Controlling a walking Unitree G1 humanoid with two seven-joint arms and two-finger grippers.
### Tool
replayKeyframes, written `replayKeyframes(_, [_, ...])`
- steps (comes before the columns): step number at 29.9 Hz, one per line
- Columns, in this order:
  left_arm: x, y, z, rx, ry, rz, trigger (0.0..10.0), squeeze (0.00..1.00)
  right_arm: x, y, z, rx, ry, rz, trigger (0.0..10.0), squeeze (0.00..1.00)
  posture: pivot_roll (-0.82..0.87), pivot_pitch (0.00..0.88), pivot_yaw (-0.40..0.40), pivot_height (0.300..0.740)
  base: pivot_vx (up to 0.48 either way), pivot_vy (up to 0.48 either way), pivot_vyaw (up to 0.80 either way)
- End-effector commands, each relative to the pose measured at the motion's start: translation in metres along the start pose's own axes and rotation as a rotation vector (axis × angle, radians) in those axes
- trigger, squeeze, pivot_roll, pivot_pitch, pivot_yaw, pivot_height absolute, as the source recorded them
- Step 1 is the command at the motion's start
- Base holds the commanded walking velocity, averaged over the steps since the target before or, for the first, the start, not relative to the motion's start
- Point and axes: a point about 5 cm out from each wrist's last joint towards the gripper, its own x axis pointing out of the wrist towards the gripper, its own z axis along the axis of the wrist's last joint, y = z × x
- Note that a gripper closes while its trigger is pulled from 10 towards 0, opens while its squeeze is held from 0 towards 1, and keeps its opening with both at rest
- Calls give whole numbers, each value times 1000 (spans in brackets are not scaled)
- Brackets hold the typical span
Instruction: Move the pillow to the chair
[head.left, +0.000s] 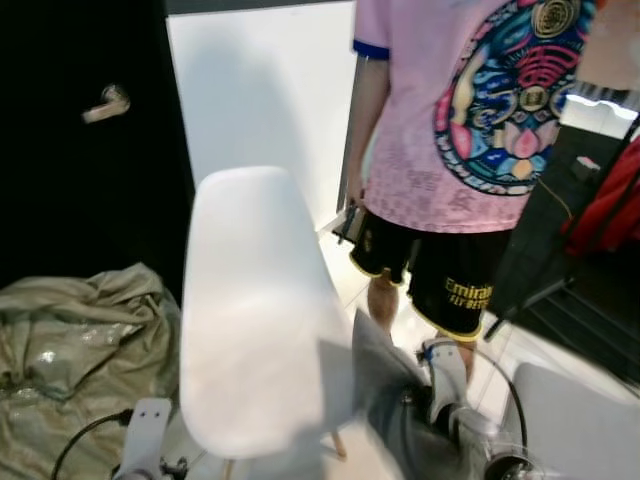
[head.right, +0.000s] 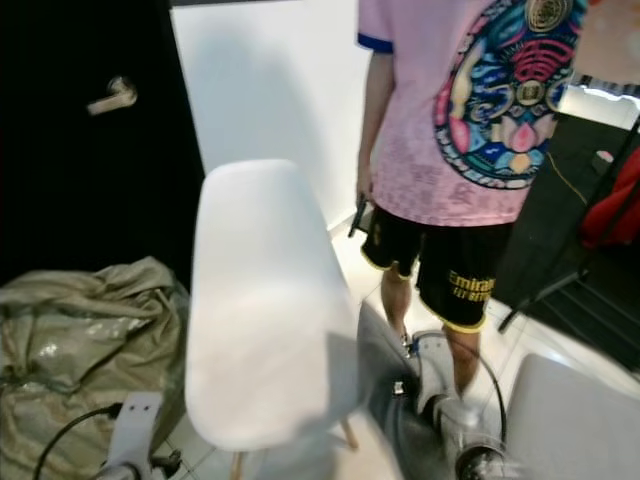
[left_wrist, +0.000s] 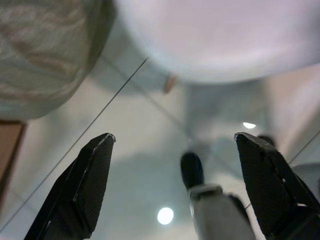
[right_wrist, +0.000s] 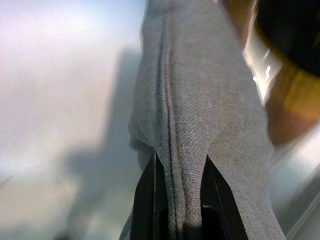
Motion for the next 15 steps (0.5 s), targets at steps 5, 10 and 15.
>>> replayKeyframes(5, [-1, 5, -4, -11, 11, 22, 10000, 0, 18, 59, 94, -239, -349, 282, 10000, 0, -93, 43, -55, 740, 0, 0, 781])
replayKeyframes(10, [-1, 5, -5, -9, 12, 22, 10000, 0, 19, 87, 99, -311, -364, 422, 10000, 0, -91, 46, -57, 740, 0, 0, 781])
replayKeyframes(15, [-1, 5, -5, -7, 13, 25, 10000, 0, 20, 100, 96, -365, -345, 496, 10000, 0, -92, 49, -55, 740, 0, 0, 781])
